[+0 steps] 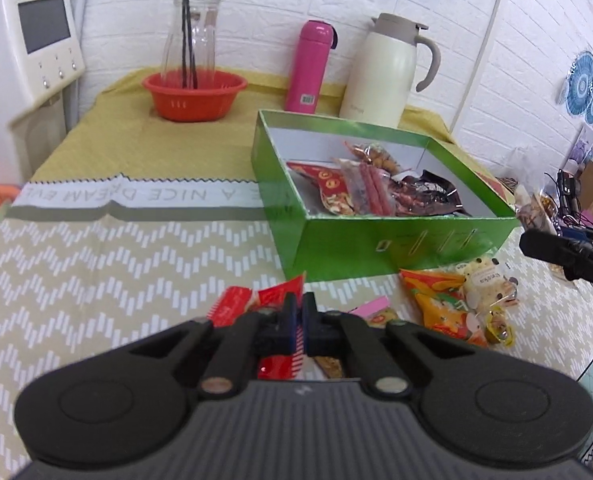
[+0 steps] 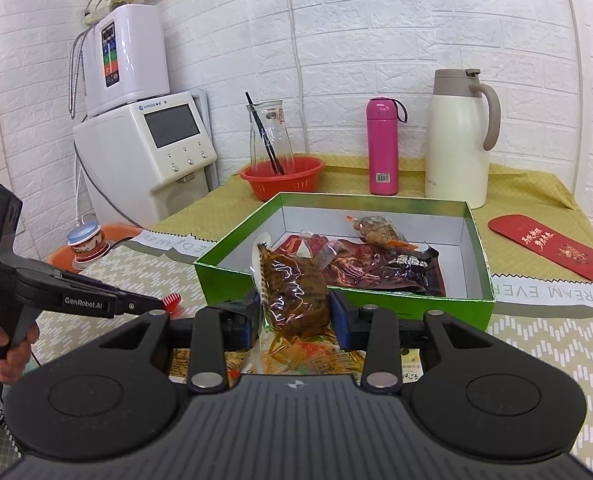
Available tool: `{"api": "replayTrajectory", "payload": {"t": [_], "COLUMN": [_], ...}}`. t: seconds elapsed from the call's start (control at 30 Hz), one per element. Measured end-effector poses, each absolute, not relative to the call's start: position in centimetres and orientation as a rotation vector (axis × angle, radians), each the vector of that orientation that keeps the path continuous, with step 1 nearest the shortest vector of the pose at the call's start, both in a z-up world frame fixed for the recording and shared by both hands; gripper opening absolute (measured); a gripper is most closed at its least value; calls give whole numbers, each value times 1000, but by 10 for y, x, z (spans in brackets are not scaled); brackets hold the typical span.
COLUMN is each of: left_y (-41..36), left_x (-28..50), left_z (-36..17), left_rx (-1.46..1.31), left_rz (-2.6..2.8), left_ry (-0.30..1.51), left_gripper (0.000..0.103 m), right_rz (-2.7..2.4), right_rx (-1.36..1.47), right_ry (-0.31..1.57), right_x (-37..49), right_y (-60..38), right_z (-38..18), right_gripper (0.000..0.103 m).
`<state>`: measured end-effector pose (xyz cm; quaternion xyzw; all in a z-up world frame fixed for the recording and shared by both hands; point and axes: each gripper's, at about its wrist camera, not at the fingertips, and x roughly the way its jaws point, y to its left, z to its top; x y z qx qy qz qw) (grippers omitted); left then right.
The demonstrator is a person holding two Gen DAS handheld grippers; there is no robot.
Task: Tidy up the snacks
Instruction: 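Grasp the remaining red candy wrappers with the left tool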
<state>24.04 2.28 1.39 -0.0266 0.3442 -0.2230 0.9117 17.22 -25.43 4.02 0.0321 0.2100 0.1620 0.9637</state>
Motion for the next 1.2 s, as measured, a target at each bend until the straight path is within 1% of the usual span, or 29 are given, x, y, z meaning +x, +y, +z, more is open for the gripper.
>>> {"api": "replayTrajectory", "payload": {"t": [0.2, 0.53, 0.63, 0.67, 0.7, 0.73, 0.77, 0.8, 0.83, 0.93, 1.03, 1.2], "left_y": [27, 15, 4, 3, 2, 5, 7, 10, 11, 12, 17, 16], "left_x": [234, 225, 219, 217, 216, 215, 214, 210, 206, 204, 206, 220], "left_z": [25, 84, 84, 80, 73, 66, 59, 52, 47, 30, 15, -6], "left_rx": [-62, -10, 43, 43, 34, 14, -6, -12, 2, 47, 5, -42], "left_rz": [-460, -520, -555, -548, -533, -515, -475, -437, -416, -375, -352, -324], "left_ry": [687, 568, 579, 588, 604, 626, 640, 633, 628, 698, 774, 851], "left_gripper": [0, 0, 0, 3, 35, 58, 94, 102, 102, 102, 102, 102], "right_rz": [339, 344, 349, 350, 351, 352, 352, 352, 354, 352, 353, 363], "right_rx": [63, 74, 80, 82, 84, 85, 86, 87, 88, 90, 112, 117], "right_ry": [418, 412, 415, 417, 421, 425, 427, 430, 432, 437, 433, 439], "right_x": [171, 171, 170, 170, 170, 170, 170, 169, 169, 169, 169, 166], "right_y": [-250, -249, -250, -250, -250, -249, -249, -249, -249, -251, -254, -253], "right_z": [42, 42, 40, 39, 38, 37, 36, 35, 34, 33, 33, 30], "right_gripper": [64, 64, 64, 64, 64, 64, 64, 64, 64, 64, 65, 65]}}
